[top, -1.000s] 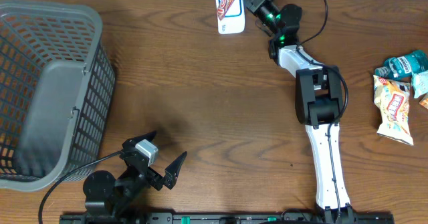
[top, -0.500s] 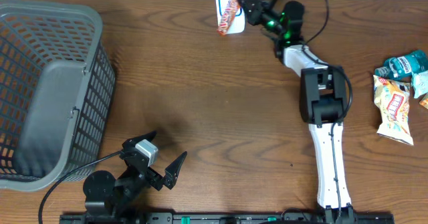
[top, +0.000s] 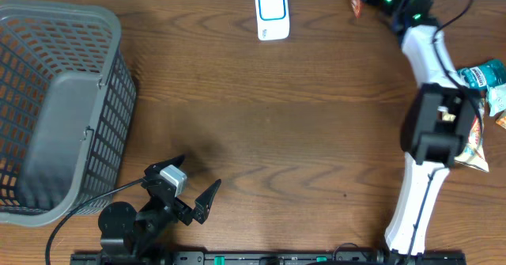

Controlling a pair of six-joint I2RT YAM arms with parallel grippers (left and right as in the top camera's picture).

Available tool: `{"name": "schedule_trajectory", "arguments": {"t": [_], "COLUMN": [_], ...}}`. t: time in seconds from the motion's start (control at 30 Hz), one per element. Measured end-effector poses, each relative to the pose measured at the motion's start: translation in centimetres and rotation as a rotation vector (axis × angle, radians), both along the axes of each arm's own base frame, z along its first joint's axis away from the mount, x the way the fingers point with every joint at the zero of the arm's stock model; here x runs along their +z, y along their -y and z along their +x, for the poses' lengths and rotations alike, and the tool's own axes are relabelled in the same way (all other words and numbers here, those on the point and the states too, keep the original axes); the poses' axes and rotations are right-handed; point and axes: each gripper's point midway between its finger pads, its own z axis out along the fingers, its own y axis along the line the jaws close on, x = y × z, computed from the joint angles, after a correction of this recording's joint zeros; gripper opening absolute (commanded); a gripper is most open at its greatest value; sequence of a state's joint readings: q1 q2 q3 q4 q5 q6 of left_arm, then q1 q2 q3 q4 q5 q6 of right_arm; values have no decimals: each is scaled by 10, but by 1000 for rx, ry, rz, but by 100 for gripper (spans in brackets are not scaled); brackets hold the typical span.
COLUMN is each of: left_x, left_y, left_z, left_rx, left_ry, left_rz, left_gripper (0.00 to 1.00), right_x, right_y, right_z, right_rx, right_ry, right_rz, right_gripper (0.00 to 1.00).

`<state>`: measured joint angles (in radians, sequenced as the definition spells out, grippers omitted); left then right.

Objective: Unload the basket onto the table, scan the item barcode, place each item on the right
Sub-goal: 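Carry the red packet to the far right and release it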

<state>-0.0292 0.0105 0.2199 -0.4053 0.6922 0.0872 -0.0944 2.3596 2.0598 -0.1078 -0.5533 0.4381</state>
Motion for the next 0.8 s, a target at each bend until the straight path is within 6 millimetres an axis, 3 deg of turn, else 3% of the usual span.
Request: {"name": "schedule_trajectory", "arguments": {"t": [0.07,0.2,0.3,0.4,0.53,0.67,0.7,0.8], "left_x": [0,0,0,0,0,0,0,0], "left_y": [0,0,0,0,0,0,0,0], "left_z": [0,0,0,0,0,0,0,0], "left_rx": [0,0,0,0,0,0,0,0], "left_ry": [1,1,1,1,1,1,1,1], "left_rz": [0,0,0,0,0,0,0,0], "left_gripper": [98,98,98,98,98,98,98,98], "right_x": [33,100,119,104,68,18,6,-33], "right_y": [-1,-34,-62,-81,-86,-79,-75,-63], "right_z": [-11,-30,-35,-35,-34,-45,-47,-45], "right_rx": [2,65,114,143,117,49,27,-48], "right_ry": [41,177,225,189,83,-113,-153,-243], "right_rz": [-83,-154,-145,-141,-168,-233,-255,-328], "right_gripper": [1,1,1,1,1,84,99,99]}}
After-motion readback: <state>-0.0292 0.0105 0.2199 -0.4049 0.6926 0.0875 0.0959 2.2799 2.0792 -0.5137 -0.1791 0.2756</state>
